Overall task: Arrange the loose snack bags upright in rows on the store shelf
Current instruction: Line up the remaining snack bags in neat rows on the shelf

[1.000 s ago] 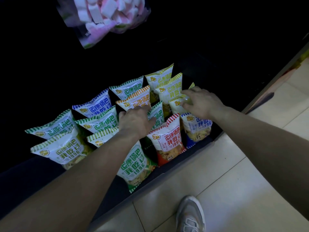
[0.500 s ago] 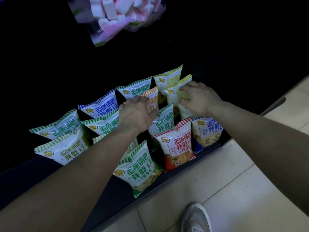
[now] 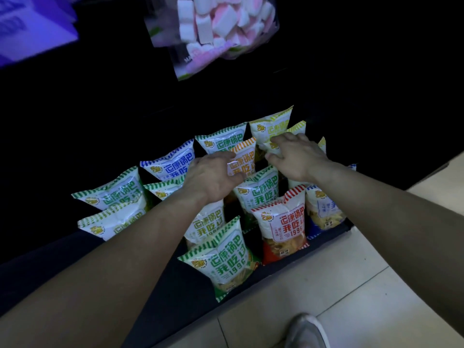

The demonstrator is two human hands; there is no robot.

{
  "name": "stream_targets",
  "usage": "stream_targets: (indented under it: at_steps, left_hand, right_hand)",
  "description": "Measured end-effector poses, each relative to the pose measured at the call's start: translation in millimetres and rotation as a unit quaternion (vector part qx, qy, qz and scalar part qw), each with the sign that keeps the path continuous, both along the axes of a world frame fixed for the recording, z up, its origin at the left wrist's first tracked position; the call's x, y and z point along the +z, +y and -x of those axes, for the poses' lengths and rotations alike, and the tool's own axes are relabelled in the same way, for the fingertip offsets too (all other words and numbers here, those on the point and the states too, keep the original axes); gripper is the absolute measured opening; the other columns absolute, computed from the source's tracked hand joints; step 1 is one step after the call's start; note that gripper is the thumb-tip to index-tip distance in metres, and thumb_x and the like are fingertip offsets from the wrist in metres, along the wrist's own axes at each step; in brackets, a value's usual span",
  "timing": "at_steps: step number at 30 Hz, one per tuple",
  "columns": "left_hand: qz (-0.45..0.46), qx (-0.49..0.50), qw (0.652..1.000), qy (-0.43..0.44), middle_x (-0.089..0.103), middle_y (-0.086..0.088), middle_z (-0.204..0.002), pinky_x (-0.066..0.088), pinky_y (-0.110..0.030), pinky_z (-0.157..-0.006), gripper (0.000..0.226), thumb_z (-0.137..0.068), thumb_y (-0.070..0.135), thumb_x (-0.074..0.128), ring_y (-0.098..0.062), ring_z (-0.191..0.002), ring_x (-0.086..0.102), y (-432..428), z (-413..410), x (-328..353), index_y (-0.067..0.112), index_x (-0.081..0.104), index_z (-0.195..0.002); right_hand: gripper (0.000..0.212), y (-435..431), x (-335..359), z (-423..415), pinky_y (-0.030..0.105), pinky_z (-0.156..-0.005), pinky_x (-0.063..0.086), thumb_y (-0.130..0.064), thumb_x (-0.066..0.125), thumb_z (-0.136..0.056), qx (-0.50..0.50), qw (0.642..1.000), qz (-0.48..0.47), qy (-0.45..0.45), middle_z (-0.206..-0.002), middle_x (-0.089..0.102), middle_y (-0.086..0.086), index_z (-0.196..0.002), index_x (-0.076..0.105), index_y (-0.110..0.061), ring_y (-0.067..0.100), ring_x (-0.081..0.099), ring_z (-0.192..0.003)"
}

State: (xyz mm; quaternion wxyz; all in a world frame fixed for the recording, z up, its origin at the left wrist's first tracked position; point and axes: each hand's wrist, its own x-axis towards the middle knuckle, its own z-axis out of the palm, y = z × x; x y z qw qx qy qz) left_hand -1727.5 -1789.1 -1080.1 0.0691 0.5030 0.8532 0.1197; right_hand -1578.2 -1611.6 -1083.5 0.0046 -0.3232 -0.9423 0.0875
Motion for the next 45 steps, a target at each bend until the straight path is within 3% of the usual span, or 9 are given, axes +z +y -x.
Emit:
stream_targets:
  at_steps: [4,9,17,26,33,38,41,45]
  left_hand:
    - [-0.047,0.029,0.998,0.007,0.045,0.000,-0.147,0.042,-0.041,-0.102,0.063,-0.089,0.055,0.053,-0.024,-0.129,0.046,-42,16,8,0.028,0.040,-0.145]
    - [0.011,0.074,0.997,0.014,0.040,-0.001,-0.150,0.038,-0.040,-0.106,0.067,-0.088,0.057,0.052,-0.024,-0.134,0.039,-103,37,5,0.027,0.037,-0.146]
    - [0.047,0.097,0.994,-0.003,0.035,0.000,-0.153,0.029,-0.042,-0.112,0.069,-0.089,0.056,0.052,-0.023,-0.140,0.030,-165,34,25,0.025,0.033,-0.148]
    - [0.102,0.176,0.979,0.024,0.023,0.003,-0.155,0.031,-0.045,-0.109,0.092,-0.081,0.056,0.065,-0.028,-0.138,0.020,-251,56,26,0.029,0.015,-0.152]
    - [0.101,0.148,0.983,0.042,0.023,0.002,-0.154,0.029,-0.045,-0.110,0.106,-0.070,0.062,0.073,-0.027,-0.137,0.021,-241,75,-6,0.032,0.010,-0.151]
    - [0.114,0.137,0.977,0.117,0.033,-0.002,-0.145,0.031,-0.047,-0.106,0.119,-0.062,0.067,0.076,-0.028,-0.130,0.032,-223,78,-27,0.026,0.006,-0.150]
    - [0.117,0.135,0.972,0.155,0.038,-0.003,-0.138,0.034,-0.049,-0.102,0.121,-0.060,0.069,0.076,-0.028,-0.124,0.038,-220,78,-37,0.023,0.009,-0.149]
    - [0.089,0.133,0.975,0.154,0.042,-0.005,-0.131,0.046,-0.046,-0.092,0.110,-0.061,0.065,0.078,-0.030,-0.117,0.042,-218,76,-45,0.021,0.021,-0.144]
  right_hand:
    - [0.064,-32,14,8,0.044,-0.105,0.034,-0.057,0.039,-0.096,0.072,0.997,0.001,0.000,-0.156,0.033,0.002,-0.152,0.029,-0.027,0.030,0.034,-0.136]
    - [0.065,-72,29,24,0.047,-0.113,0.028,-0.051,0.041,-0.099,0.120,0.992,0.021,-0.036,-0.162,0.021,0.003,-0.155,0.021,-0.026,0.030,0.023,-0.145]
    - [0.066,-123,49,31,0.046,-0.103,0.039,-0.055,0.042,-0.097,0.159,0.981,0.004,-0.110,-0.152,0.033,0.007,-0.151,0.028,-0.022,0.031,0.037,-0.135]
    - [0.075,-197,64,78,0.047,-0.108,0.035,-0.054,0.050,-0.093,0.218,0.965,-0.003,-0.143,-0.157,0.024,0.007,-0.154,0.021,-0.021,0.032,0.028,-0.139]
    - [0.102,-213,16,117,0.056,-0.104,0.036,-0.063,0.066,-0.078,0.150,0.982,0.007,-0.114,-0.160,0.008,0.002,-0.154,0.006,-0.031,0.041,0.014,-0.142]
    - [0.135,-211,-9,128,0.059,-0.100,0.039,-0.060,0.085,-0.057,0.127,0.986,0.008,-0.106,-0.161,-0.007,-0.006,-0.149,-0.011,-0.038,0.037,-0.003,-0.146]
    - [0.138,-208,-16,127,0.055,-0.099,0.043,-0.052,0.089,-0.055,0.130,0.987,0.027,-0.089,-0.160,-0.003,-0.006,-0.148,-0.012,-0.040,0.035,-0.004,-0.147]
    - [0.125,-203,-19,125,0.052,-0.101,0.045,-0.041,0.089,-0.060,0.149,0.987,0.020,-0.061,-0.156,0.017,0.000,-0.149,0.001,-0.035,0.034,0.005,-0.145]
